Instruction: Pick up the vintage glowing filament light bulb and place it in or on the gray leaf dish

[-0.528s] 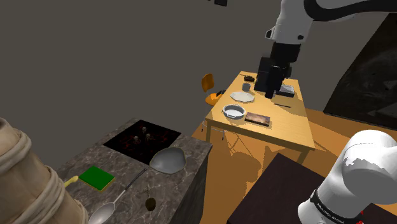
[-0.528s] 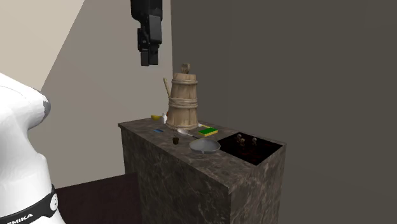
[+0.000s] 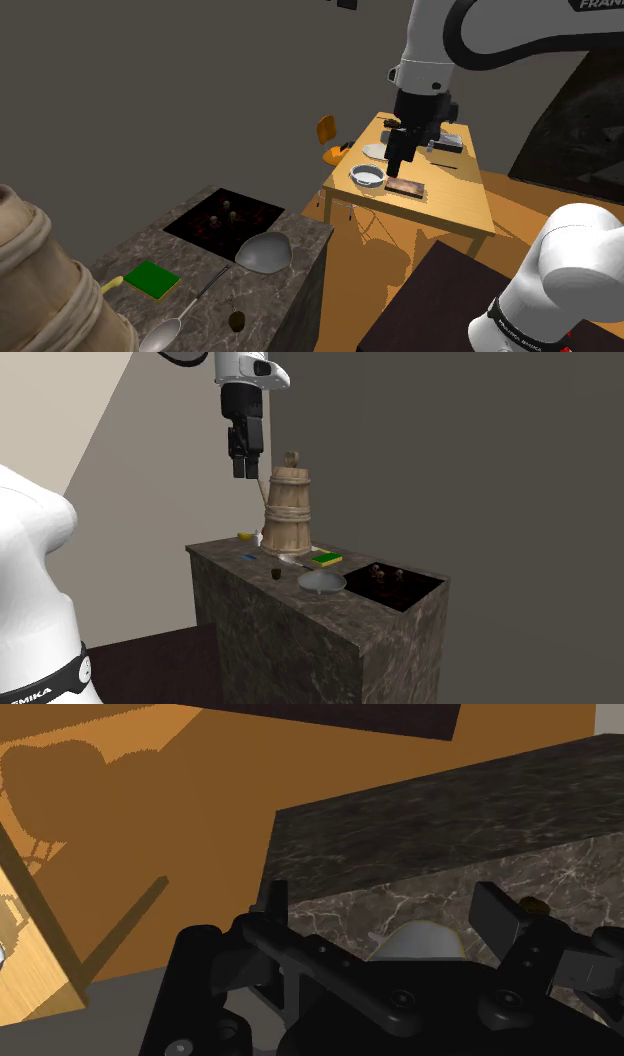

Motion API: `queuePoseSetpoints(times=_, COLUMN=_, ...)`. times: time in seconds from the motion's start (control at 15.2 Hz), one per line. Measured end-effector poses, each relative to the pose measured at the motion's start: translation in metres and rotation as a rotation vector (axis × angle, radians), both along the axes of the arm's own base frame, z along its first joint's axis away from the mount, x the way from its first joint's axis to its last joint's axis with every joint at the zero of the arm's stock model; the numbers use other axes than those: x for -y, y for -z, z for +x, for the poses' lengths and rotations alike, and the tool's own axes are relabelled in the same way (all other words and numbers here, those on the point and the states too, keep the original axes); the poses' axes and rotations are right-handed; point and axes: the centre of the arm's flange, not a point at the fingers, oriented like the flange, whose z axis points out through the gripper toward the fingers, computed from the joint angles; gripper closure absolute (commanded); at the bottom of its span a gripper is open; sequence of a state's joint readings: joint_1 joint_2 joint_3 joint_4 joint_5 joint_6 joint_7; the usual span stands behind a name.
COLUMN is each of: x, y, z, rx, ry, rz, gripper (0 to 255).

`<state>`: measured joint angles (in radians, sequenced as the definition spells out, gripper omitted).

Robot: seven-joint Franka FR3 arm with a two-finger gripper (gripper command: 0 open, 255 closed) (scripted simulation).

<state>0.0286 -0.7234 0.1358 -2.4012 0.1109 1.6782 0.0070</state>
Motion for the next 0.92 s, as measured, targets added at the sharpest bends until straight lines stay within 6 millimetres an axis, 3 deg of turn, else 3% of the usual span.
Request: queuePoseSetpoints(times=0.92, x=-0.152, y=0.094, z=0.059, rx=0.041, ry=-0.018, rz=-0.030, gripper=0)
